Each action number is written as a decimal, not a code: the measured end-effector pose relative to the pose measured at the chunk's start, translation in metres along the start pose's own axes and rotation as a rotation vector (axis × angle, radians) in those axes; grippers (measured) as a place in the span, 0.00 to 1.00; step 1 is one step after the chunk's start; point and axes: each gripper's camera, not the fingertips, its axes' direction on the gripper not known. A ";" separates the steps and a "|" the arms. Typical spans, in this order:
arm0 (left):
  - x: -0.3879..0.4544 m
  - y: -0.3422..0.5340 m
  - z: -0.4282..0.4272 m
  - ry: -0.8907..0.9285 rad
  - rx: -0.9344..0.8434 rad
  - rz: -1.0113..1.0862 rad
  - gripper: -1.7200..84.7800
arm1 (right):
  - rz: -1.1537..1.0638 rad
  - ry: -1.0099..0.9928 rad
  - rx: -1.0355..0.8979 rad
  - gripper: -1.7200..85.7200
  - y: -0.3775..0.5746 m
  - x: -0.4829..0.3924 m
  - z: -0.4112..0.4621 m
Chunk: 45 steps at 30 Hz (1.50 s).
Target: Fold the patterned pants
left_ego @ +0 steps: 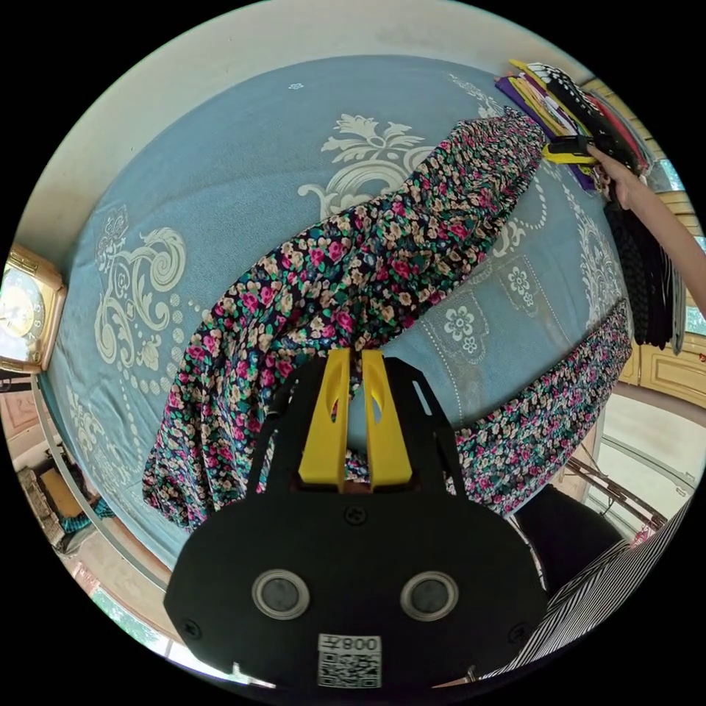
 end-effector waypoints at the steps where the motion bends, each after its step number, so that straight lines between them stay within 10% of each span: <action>1: -0.004 0.001 -0.002 0.014 -0.005 -0.008 0.06 | -0.011 0.001 -0.005 0.04 -0.001 -0.001 -0.001; 14: -0.021 0.047 -0.029 0.324 0.031 0.053 0.05 | -0.172 0.086 0.034 0.03 0.064 0.024 -0.098; 28: -0.068 0.069 -0.062 0.237 0.079 -0.071 0.11 | 0.026 0.083 -0.037 0.10 0.074 0.067 -0.055; 45: -0.145 0.060 -0.037 -0.036 -0.066 -0.278 0.04 | -0.963 0.347 -0.187 0.04 0.042 -0.175 0.046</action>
